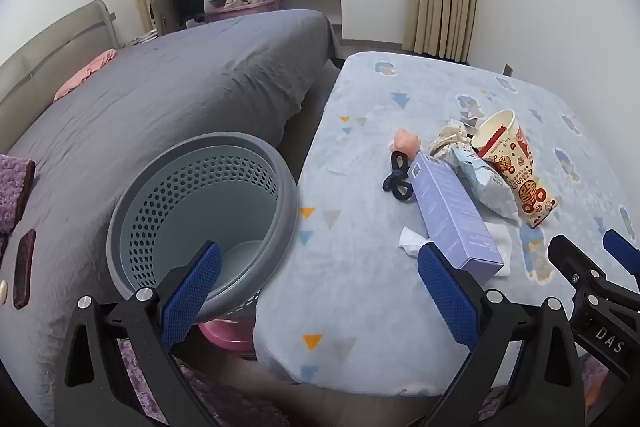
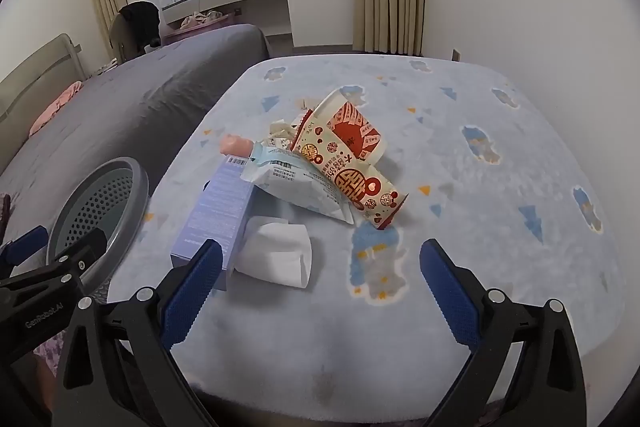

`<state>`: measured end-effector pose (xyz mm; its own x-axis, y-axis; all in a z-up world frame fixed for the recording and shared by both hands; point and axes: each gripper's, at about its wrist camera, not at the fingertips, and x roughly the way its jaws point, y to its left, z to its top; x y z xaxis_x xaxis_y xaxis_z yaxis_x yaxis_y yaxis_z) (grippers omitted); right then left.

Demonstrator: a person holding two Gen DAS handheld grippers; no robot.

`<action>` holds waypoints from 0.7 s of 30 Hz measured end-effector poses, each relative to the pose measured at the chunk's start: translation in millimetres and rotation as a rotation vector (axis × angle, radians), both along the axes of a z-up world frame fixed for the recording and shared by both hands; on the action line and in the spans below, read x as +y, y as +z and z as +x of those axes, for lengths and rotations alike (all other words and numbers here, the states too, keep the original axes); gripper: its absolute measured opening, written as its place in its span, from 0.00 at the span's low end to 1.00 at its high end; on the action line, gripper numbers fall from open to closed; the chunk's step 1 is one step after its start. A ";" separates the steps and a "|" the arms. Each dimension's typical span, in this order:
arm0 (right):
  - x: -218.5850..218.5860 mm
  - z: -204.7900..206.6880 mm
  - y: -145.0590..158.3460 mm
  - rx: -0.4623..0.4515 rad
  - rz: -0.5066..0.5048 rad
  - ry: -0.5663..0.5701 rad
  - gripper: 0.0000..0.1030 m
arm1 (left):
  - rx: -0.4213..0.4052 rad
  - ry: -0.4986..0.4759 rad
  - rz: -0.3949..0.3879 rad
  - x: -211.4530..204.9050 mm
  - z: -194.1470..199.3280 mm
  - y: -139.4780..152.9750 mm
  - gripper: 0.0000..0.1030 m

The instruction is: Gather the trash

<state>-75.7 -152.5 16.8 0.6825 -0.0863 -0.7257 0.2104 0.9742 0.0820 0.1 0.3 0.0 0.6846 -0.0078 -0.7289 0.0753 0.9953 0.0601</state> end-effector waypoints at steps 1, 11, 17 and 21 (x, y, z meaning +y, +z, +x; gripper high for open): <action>0.2 -0.2 0.2 0.001 -0.001 0.000 0.92 | 0.000 0.000 0.000 0.0 0.0 0.0 0.94; 1.6 -1.9 2.5 -0.004 -0.004 0.000 0.92 | -0.005 0.001 0.005 -0.7 -0.7 2.0 0.94; 1.7 -1.8 3.7 -0.003 -0.005 0.001 0.92 | -0.007 0.001 0.006 0.4 -0.4 -1.6 0.94; 1.1 -2.0 1.0 -0.005 -0.004 0.001 0.92 | -0.008 0.002 0.006 0.6 -0.2 -1.7 0.94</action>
